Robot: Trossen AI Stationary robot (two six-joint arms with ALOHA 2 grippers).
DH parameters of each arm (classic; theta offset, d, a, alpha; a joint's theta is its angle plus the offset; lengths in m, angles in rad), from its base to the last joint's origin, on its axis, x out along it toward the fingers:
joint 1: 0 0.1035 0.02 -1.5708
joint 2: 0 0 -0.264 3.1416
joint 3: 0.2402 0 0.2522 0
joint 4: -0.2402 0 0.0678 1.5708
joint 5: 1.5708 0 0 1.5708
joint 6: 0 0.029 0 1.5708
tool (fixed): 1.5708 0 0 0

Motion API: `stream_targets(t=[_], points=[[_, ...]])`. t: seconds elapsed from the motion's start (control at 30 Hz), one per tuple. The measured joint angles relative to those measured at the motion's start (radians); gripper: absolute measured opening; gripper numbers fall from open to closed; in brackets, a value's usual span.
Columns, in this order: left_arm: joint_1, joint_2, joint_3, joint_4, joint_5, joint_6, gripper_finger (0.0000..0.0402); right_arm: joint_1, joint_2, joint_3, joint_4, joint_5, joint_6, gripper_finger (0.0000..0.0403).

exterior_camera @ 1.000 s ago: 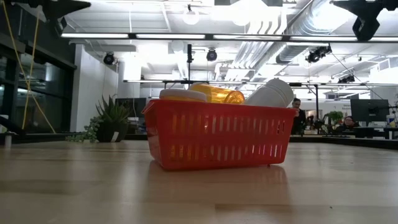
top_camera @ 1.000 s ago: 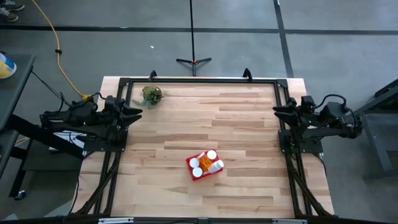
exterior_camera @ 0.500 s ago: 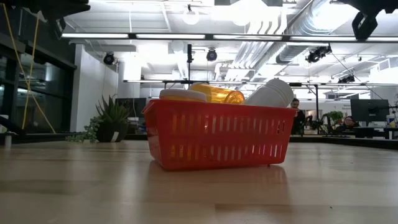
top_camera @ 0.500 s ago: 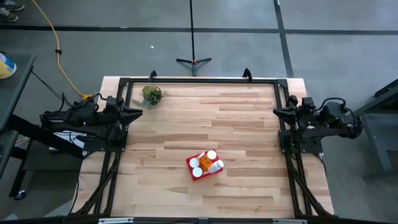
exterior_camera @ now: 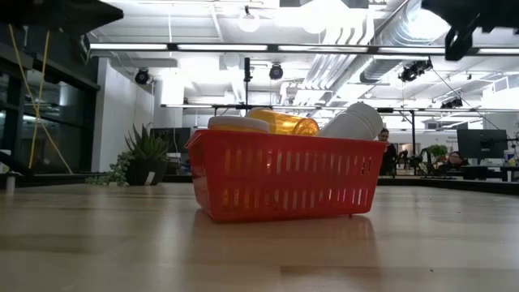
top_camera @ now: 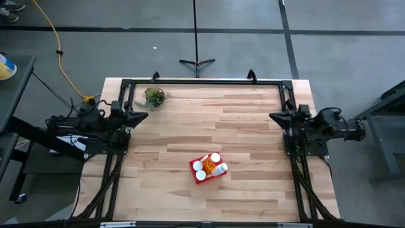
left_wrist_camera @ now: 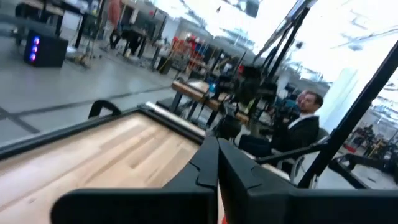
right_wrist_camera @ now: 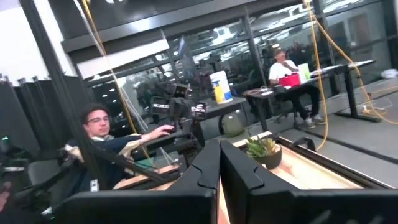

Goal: Pick and place pill bottles into a basket
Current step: Return to Home Position

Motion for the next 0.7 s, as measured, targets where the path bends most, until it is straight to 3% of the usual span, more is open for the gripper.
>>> stream_targets(t=[0.33,0.5,0.7], points=[[0.000,-0.036,-0.048,0.007,-0.044,0.026,0.0113,-0.037,0.000,-0.251,0.327,0.049,0.013,0.0001],[0.000,-0.036,-0.048,-0.023,-0.074,0.029,0.0118,-0.096,0.000,-0.300,0.421,0.030,0.019,0.0001],[0.000,-0.036,-0.049,-0.049,-0.079,0.023,0.0111,-0.157,0.000,-0.302,0.411,-0.043,0.058,0.0001]])
